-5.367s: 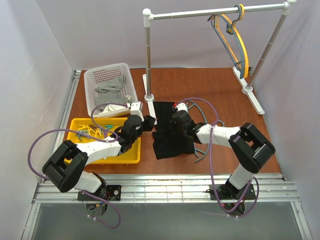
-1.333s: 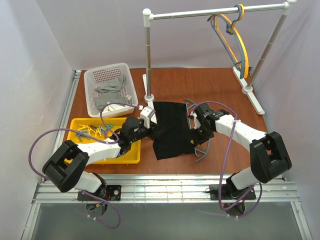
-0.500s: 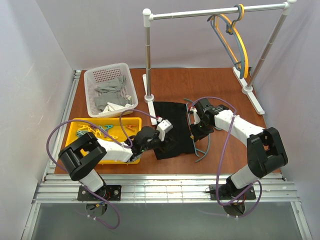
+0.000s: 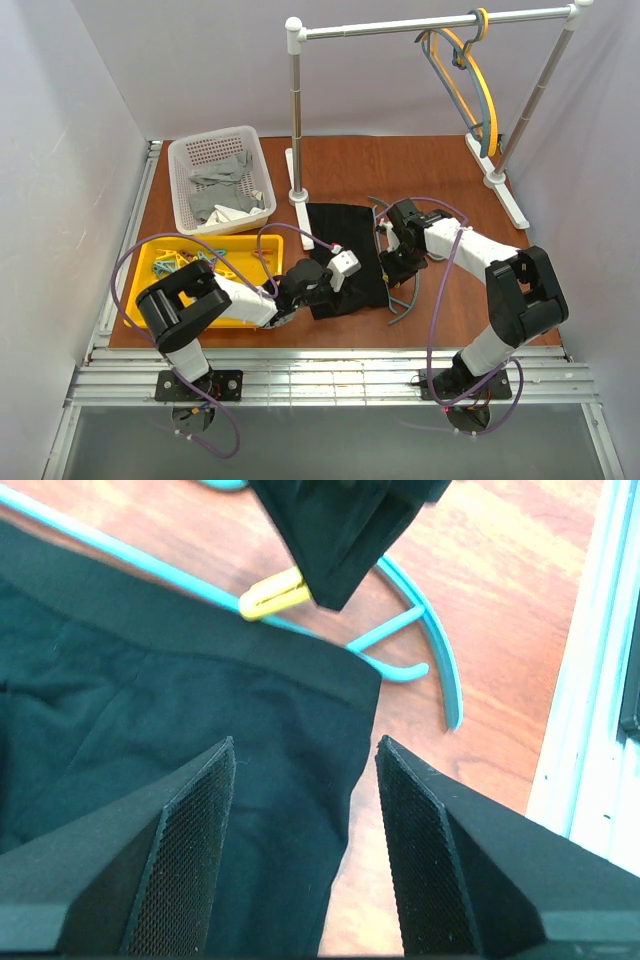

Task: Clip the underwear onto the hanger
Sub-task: Open the clamp.

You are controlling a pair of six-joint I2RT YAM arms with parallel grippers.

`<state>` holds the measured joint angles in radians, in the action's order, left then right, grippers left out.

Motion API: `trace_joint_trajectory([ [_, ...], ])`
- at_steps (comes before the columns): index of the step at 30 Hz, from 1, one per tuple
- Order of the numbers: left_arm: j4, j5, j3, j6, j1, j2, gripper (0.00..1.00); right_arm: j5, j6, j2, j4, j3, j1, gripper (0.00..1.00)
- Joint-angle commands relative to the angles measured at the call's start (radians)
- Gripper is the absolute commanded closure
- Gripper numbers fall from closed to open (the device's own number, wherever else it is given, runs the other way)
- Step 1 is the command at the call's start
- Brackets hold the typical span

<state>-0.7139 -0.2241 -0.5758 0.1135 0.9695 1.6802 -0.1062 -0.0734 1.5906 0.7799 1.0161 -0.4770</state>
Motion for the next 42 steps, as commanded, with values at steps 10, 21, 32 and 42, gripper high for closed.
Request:
trace_joint_trajectory([
  [10,0.016,0.019,-0.119,0.018,0.020,0.110,0.49,-0.021,0.007,0.008,0.025,0.006,0.006,0.84],
  [21,0.036,0.009,-0.174,0.060,0.020,0.213,0.52,-0.009,0.011,0.038,0.027,0.016,-0.028,0.84],
  [32,0.016,0.046,-0.162,0.071,0.018,0.222,0.81,0.004,0.017,0.016,0.027,0.015,-0.041,0.99],
  [42,-0.055,0.077,-0.072,0.072,-0.023,0.194,0.87,-0.041,0.037,-0.043,0.015,0.004,-0.041,0.99],
])
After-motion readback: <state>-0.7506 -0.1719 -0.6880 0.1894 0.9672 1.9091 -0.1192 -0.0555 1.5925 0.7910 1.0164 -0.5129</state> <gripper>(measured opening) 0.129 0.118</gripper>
